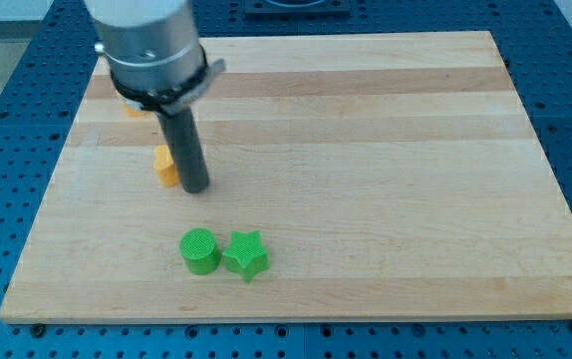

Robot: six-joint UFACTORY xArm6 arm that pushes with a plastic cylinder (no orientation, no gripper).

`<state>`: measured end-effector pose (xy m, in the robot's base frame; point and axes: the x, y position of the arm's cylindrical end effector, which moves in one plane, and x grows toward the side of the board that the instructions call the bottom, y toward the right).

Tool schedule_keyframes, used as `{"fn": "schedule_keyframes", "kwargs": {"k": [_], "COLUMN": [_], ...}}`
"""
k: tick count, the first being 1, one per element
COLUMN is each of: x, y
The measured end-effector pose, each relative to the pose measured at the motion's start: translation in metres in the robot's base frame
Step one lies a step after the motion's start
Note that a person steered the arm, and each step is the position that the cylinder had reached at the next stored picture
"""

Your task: Slide yellow heart slightly down

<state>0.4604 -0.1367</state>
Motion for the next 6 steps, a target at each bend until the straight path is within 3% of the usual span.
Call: {"fn": "schedule_keyframes", "kwargs": {"k": [2,3,4,5,6], "x": [0.01,-0.034,-0.079,-0.059,0.01], "y": [-0.095,-0.138,-0.124,-0.065,-0.035]}}
